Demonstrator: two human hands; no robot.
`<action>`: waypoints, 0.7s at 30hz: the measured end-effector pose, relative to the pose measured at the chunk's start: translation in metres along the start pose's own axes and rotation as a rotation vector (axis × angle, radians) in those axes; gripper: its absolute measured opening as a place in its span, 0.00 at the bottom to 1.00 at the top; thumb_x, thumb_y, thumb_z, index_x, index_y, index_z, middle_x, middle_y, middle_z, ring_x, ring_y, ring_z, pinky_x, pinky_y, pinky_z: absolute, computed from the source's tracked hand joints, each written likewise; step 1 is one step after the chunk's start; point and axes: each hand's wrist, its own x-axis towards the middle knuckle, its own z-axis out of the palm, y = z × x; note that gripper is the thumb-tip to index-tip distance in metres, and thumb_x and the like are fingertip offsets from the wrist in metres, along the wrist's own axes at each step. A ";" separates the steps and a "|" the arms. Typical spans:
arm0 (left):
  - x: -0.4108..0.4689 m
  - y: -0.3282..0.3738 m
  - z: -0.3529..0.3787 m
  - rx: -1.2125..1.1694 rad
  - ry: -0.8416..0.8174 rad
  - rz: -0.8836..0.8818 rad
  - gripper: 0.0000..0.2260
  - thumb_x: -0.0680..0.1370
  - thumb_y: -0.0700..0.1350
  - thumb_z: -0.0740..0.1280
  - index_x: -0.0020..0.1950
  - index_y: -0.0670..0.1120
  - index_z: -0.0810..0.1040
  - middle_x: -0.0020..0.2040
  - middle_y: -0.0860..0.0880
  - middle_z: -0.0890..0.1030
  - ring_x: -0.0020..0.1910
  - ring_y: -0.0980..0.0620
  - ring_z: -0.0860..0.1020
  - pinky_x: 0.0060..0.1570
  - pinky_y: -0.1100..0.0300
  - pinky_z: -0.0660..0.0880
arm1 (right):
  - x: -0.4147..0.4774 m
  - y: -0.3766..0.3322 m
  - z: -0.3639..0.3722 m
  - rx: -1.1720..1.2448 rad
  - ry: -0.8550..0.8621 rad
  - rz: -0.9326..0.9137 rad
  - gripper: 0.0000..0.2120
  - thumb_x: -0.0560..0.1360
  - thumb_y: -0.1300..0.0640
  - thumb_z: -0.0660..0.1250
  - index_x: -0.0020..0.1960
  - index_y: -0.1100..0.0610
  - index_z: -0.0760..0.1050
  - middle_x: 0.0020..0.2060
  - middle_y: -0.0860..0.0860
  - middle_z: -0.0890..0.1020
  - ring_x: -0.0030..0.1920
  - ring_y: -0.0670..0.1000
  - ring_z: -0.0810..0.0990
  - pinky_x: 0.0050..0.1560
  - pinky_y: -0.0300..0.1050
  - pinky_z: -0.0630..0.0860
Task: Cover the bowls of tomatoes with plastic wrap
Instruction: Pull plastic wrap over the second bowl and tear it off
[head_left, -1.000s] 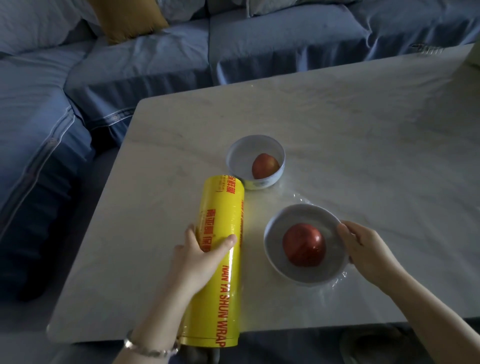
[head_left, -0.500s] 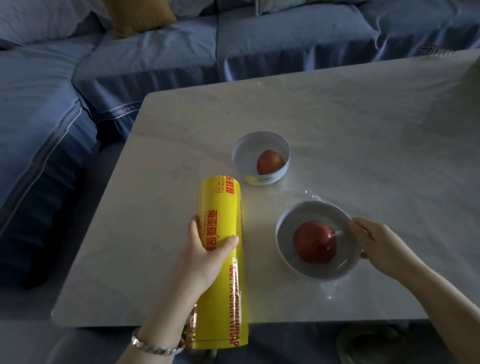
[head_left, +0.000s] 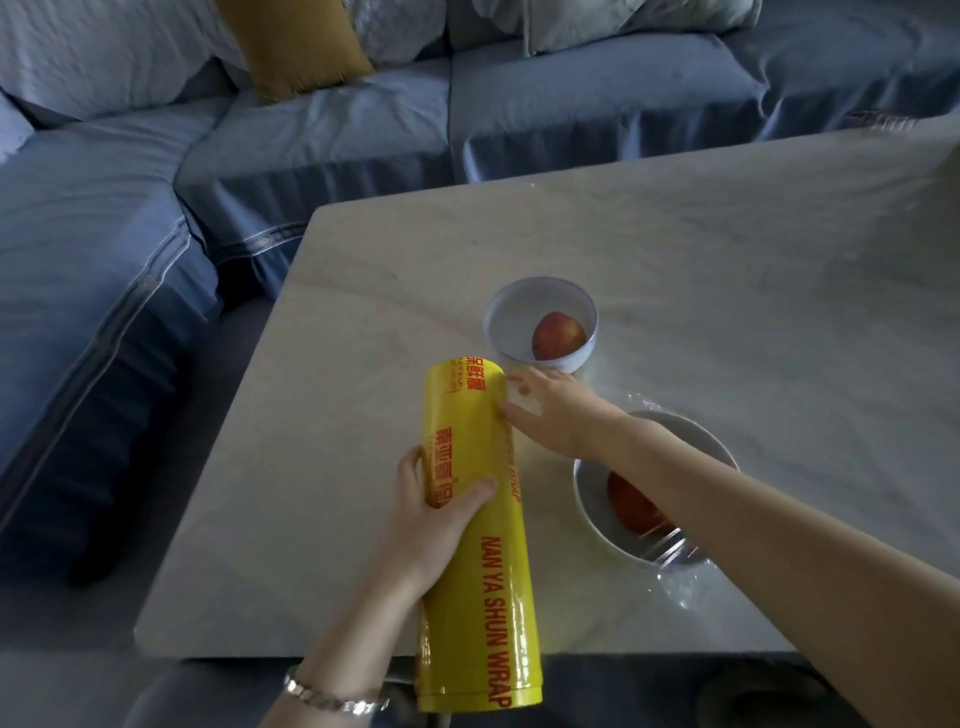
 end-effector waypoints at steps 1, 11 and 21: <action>-0.001 0.001 0.001 -0.030 -0.022 -0.031 0.32 0.71 0.53 0.71 0.69 0.52 0.57 0.55 0.49 0.76 0.48 0.50 0.79 0.40 0.59 0.78 | 0.002 0.002 0.000 0.061 -0.012 0.036 0.27 0.76 0.43 0.59 0.70 0.53 0.62 0.61 0.54 0.74 0.60 0.54 0.72 0.58 0.47 0.69; -0.002 0.015 0.004 0.571 -0.006 -0.073 0.34 0.70 0.66 0.64 0.67 0.46 0.61 0.62 0.44 0.71 0.63 0.42 0.69 0.61 0.49 0.70 | 0.001 0.015 -0.016 -0.023 -0.130 0.006 0.13 0.74 0.45 0.65 0.49 0.54 0.75 0.36 0.48 0.71 0.39 0.49 0.71 0.34 0.38 0.65; 0.022 0.042 0.032 0.544 0.175 0.102 0.49 0.68 0.68 0.65 0.76 0.50 0.40 0.65 0.40 0.69 0.60 0.39 0.73 0.54 0.50 0.71 | 0.001 0.022 -0.019 -0.071 -0.147 -0.046 0.11 0.72 0.47 0.68 0.43 0.53 0.70 0.35 0.43 0.69 0.43 0.48 0.69 0.34 0.36 0.64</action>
